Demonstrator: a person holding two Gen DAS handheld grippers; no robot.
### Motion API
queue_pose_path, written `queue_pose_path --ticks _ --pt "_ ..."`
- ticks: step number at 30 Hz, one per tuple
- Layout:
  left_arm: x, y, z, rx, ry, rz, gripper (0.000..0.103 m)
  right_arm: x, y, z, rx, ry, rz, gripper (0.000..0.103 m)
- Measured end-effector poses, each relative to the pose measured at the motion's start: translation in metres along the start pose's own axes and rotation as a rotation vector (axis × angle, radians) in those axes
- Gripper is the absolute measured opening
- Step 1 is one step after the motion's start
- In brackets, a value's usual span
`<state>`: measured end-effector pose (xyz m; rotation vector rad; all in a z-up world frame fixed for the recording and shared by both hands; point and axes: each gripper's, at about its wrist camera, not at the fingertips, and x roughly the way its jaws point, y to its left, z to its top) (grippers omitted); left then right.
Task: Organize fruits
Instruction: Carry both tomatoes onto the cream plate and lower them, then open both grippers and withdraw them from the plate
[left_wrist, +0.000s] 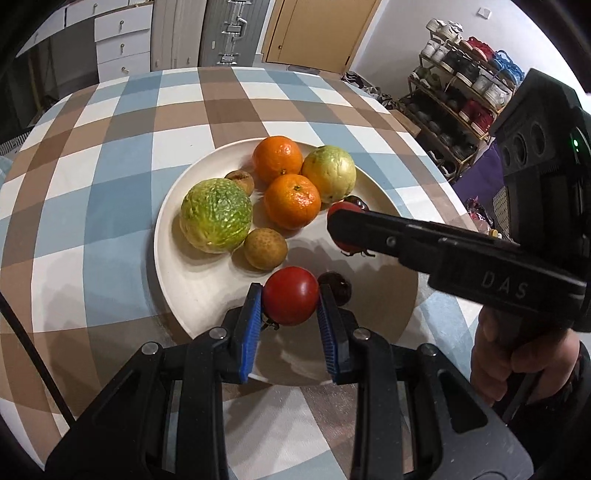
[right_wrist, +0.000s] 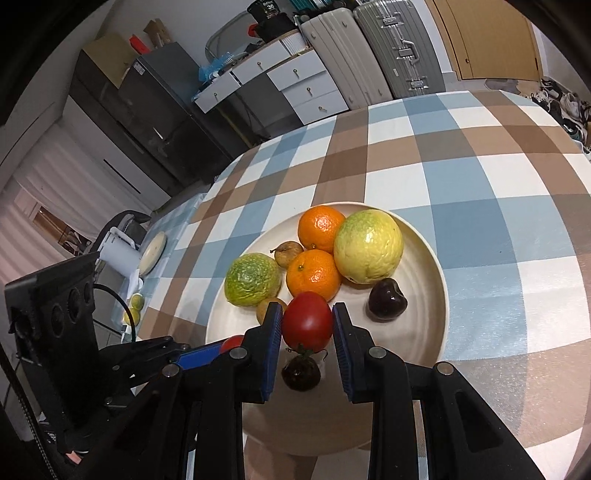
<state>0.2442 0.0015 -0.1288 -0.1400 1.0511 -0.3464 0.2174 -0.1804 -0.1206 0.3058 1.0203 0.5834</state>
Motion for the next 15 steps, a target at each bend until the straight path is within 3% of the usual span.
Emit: queue_pose_path --ticks 11,13,15 --pt "0.0 -0.01 -0.001 0.048 -0.029 0.019 0.027 0.011 -0.001 -0.004 0.012 0.024 -0.024 0.03" --pt "-0.004 -0.01 -0.002 0.057 -0.048 0.012 0.035 0.007 -0.002 -0.005 0.022 0.013 -0.012 0.051" --pt "-0.009 -0.011 -0.003 0.058 -0.065 0.023 0.047 -0.002 -0.002 -0.005 0.029 -0.016 0.004 0.054"
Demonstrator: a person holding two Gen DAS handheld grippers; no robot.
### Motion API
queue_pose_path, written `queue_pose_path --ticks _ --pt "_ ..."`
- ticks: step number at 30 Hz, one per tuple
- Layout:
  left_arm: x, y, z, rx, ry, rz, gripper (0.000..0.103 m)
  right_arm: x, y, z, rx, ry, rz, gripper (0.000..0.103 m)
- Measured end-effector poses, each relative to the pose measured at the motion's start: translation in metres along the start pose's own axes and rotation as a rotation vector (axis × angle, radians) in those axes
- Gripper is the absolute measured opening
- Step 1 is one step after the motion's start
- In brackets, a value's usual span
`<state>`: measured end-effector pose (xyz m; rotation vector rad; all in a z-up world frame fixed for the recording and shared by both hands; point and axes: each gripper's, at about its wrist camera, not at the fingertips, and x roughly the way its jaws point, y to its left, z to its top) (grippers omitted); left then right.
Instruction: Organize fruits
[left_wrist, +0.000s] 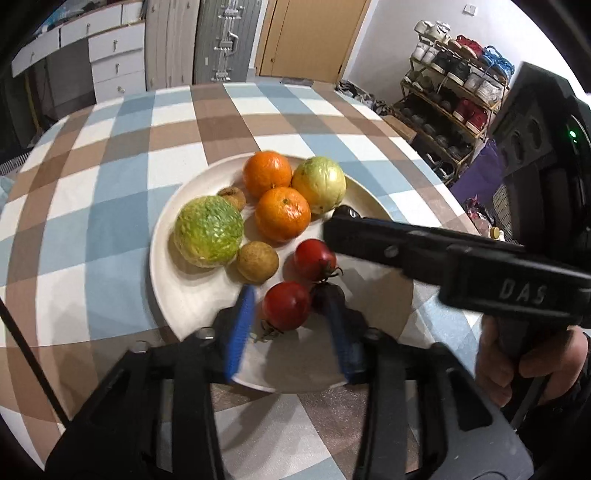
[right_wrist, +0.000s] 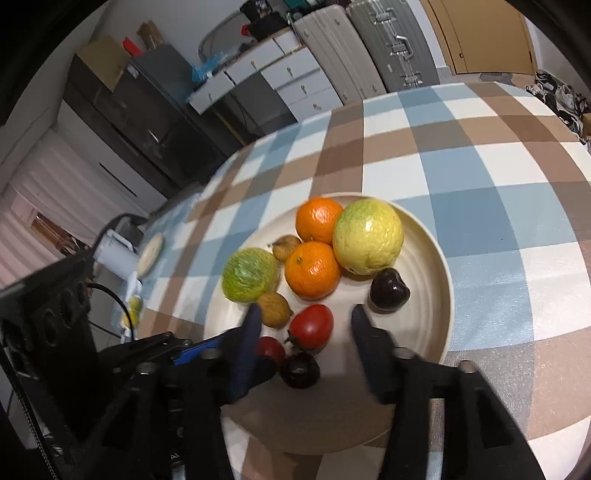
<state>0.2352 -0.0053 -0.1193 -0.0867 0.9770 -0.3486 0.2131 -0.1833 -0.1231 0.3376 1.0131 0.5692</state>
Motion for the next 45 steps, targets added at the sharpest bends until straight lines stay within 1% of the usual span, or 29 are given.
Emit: queue_pose_path --ticks 1,3,5,7,8,9,10,11,12,13,15,18,21,24,29,33,38,40,43,45 --pt "-0.004 0.0 0.0 -0.004 -0.011 0.005 0.057 -0.004 0.001 0.0 -0.003 -0.011 -0.004 0.054" --pt "-0.014 0.002 -0.001 -0.019 -0.033 0.009 0.065 -0.017 0.001 0.0 -0.01 -0.048 -0.023 0.054" --pt "-0.025 0.004 -0.002 -0.04 -0.06 0.032 0.066 -0.034 0.002 -0.002 -0.008 -0.09 -0.021 0.056" --pt "-0.038 0.005 -0.001 -0.06 -0.09 0.04 0.067 -0.051 0.005 -0.006 -0.021 -0.134 -0.045 0.063" --pt "-0.046 0.006 -0.002 -0.07 -0.107 0.038 0.067 -0.059 0.006 -0.008 -0.03 -0.155 -0.056 0.065" --pt "-0.053 0.006 -0.002 -0.082 -0.125 0.044 0.068 -0.069 0.008 -0.011 -0.039 -0.182 -0.067 0.068" --pt "-0.063 0.004 -0.004 -0.09 -0.153 0.063 0.072 -0.079 0.01 -0.014 -0.047 -0.209 -0.08 0.077" --pt "-0.072 0.002 -0.005 -0.088 -0.181 0.085 0.074 -0.09 0.012 -0.018 -0.054 -0.237 -0.097 0.083" --pt "-0.084 -0.003 -0.009 -0.071 -0.224 0.126 0.079 -0.098 0.013 -0.022 -0.058 -0.257 -0.109 0.094" --pt "-0.093 -0.008 -0.012 -0.057 -0.262 0.164 0.082 -0.109 0.016 -0.027 -0.065 -0.287 -0.125 0.098" --pt "-0.115 -0.019 -0.023 -0.033 -0.341 0.237 0.085 -0.124 0.021 -0.036 -0.089 -0.325 -0.139 0.098" --pt "-0.14 -0.032 -0.039 -0.042 -0.403 0.281 0.098 -0.143 0.029 -0.05 -0.11 -0.358 -0.144 0.102" --pt "-0.161 -0.046 -0.057 -0.04 -0.47 0.305 0.101 -0.158 0.037 -0.066 -0.137 -0.389 -0.158 0.103" --pt "-0.177 -0.06 -0.075 -0.025 -0.51 0.335 0.102 -0.167 0.045 -0.08 -0.166 -0.401 -0.169 0.103" --pt "-0.193 -0.073 -0.099 -0.027 -0.532 0.34 0.102 -0.18 0.058 -0.107 -0.203 -0.415 -0.181 0.103" --pt "-0.208 -0.076 -0.117 -0.032 -0.557 0.353 0.102 -0.186 0.069 -0.127 -0.242 -0.432 -0.213 0.103" --pt "-0.218 -0.071 -0.13 -0.045 -0.567 0.359 0.102 -0.191 0.073 -0.138 -0.246 -0.439 -0.228 0.103" --pt "-0.22 -0.071 -0.133 -0.046 -0.567 0.349 0.102 -0.191 0.076 -0.143 -0.252 -0.441 -0.239 0.103" --pt "-0.222 -0.072 -0.134 -0.037 -0.573 0.36 0.102 -0.19 0.082 -0.147 -0.276 -0.439 -0.24 0.103" --pt "-0.223 -0.073 -0.135 -0.032 -0.573 0.354 0.102 -0.187 0.086 -0.149 -0.294 -0.436 -0.247 0.103"
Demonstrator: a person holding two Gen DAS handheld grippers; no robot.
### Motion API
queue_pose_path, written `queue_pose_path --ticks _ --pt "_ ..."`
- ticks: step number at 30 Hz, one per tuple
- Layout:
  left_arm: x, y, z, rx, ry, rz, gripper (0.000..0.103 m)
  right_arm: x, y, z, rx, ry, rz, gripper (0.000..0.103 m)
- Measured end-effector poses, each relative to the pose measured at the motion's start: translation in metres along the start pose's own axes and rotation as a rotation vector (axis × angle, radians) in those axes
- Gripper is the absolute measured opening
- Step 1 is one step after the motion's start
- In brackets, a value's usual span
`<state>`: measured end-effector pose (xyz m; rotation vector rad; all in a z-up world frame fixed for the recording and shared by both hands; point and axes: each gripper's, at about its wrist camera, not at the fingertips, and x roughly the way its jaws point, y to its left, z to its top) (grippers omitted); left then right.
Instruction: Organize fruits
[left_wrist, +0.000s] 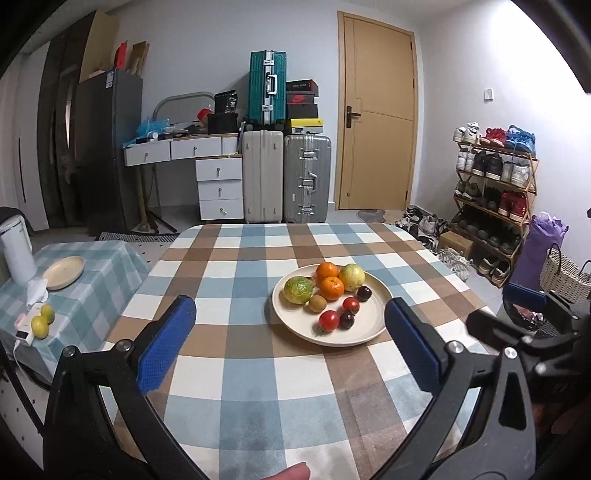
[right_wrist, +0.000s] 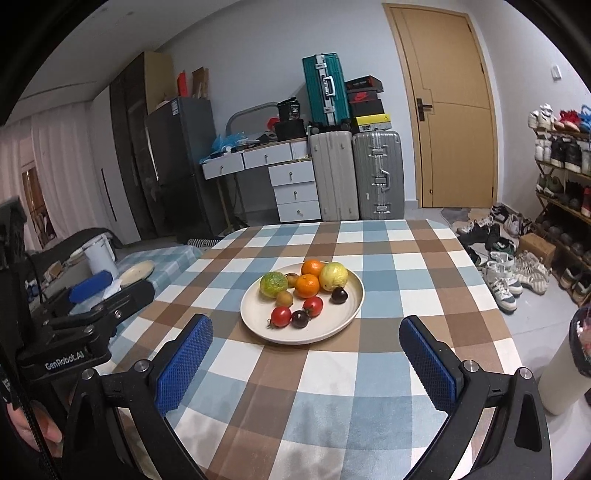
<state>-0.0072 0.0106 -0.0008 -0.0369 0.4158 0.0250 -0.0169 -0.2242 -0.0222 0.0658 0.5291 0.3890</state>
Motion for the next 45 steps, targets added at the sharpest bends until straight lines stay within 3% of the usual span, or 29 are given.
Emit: queue_pose_path --ticks 24,45 --pt "0.024 0.001 -0.003 -0.005 0.056 0.035 0.102 0.003 0.0 0.002 -0.011 0.012 0.003 0.103" --pt "0.029 0.002 -0.002 0.002 0.069 0.015 0.102 0.003 0.0 0.002 -0.005 0.01 0.006 0.103"
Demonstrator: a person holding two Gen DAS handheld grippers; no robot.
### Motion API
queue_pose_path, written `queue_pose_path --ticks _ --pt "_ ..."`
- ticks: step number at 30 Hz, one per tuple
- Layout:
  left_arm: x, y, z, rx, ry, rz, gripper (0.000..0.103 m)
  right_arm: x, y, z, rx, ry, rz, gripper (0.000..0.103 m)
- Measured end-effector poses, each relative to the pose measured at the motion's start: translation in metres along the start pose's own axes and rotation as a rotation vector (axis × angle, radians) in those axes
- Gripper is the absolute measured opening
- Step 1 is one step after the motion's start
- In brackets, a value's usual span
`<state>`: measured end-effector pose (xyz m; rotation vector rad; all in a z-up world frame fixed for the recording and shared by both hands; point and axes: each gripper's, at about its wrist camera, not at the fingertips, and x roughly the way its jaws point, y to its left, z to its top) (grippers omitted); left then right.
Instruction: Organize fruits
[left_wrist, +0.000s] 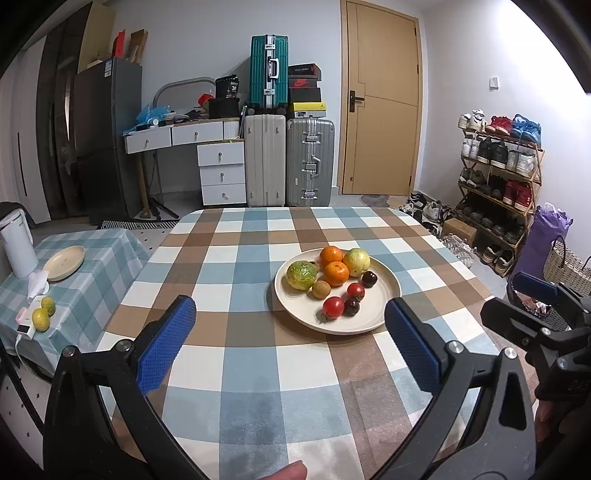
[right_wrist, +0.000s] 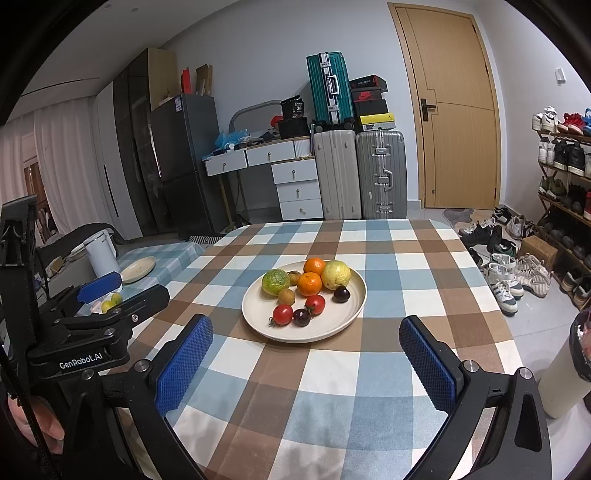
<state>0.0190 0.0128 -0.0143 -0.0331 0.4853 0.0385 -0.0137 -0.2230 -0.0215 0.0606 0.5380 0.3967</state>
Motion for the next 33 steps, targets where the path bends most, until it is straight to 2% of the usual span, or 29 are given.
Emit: queue_pose_path --ticks 9,22,33 --pt "-0.0009 -0.0004 -0.0005 -0.007 -0.001 -0.007 0.102 -0.0006 0.002 0.0001 -0.002 -0.001 0.006 0.103" --pt "-0.0061 -0.0051 -0.0005 0.021 -0.021 0.048 0.102 0.0001 0.0021 -0.001 0.002 -0.002 0.009 0.103" --pt "-0.0044 -0.0033 -0.0007 0.007 -0.016 0.019 0.102 -0.0001 0.001 -0.0013 0.003 -0.003 0.008 0.103"
